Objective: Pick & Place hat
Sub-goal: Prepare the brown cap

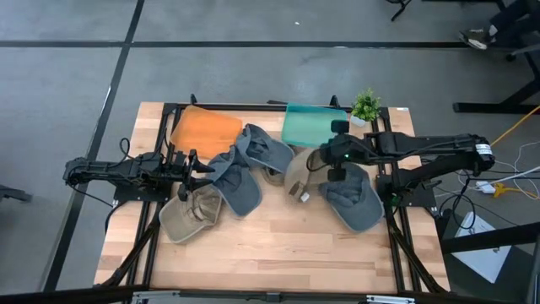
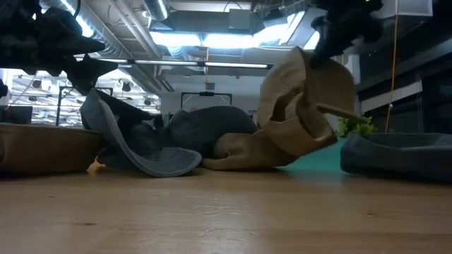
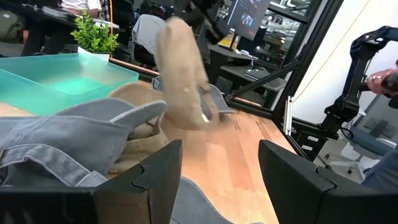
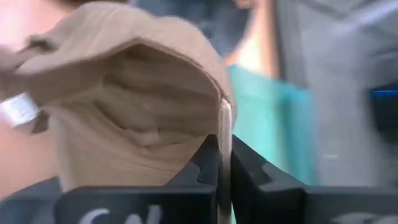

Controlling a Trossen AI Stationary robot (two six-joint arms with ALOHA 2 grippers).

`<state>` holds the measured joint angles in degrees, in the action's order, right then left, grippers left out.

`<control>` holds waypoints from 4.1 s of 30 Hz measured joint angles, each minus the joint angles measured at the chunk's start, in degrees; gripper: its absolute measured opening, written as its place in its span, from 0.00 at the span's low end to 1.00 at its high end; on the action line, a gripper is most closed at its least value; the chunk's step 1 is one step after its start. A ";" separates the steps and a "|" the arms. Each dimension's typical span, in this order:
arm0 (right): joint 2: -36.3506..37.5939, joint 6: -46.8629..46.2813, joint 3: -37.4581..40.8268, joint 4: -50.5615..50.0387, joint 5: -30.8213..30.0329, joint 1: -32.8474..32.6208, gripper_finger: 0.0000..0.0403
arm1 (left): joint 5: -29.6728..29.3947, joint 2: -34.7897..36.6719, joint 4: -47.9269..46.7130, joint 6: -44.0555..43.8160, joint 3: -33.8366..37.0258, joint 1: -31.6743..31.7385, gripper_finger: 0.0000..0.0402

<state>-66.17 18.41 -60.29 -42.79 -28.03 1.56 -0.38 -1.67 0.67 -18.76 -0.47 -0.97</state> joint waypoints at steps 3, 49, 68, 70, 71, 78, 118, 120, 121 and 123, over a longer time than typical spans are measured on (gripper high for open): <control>-0.93 3.51 0.00 5.00 -8.75 0.00 0.08 | 0.00 0.00 0.02 0.00 0.00 -0.02 0.52; -16.93 -30.61 7.89 27.88 4.83 -11.00 0.17 | 0.02 0.00 0.35 0.00 0.04 0.00 0.52; -17.19 -30.83 7.42 25.59 9.56 -14.03 0.11 | 0.01 0.00 0.37 0.00 0.04 -0.01 0.52; -16.48 -28.17 5.07 22.15 6.74 -14.03 0.04 | 0.00 0.02 0.37 0.00 0.02 -0.02 0.52; -15.95 -26.18 3.39 20.06 4.36 -14.05 0.04 | 0.00 0.01 0.37 0.00 0.03 -0.01 0.52; -14.75 -13.00 -11.83 8.53 -16.16 -14.39 0.03 | 0.00 0.00 0.39 0.00 0.02 0.00 0.52; -40.31 -46.70 -22.92 -0.26 -5.14 -24.38 0.05 | 0.00 0.01 0.39 0.00 0.02 0.00 0.52; -40.19 -45.78 -23.42 -1.39 -5.35 -24.24 0.06 | 0.00 0.00 0.39 0.00 0.02 0.00 0.52; -40.03 -45.28 -23.66 -2.59 -6.13 -24.24 0.05 | 0.00 0.01 0.39 0.00 0.02 -0.02 0.52; -39.32 -43.83 -24.88 -5.75 -9.27 -24.31 0.04 | 0.00 0.00 0.39 0.00 0.02 0.00 0.52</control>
<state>-105.49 -25.42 -85.17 -48.54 -37.30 -22.75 -0.38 -1.67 1.06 -18.76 -0.45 -0.98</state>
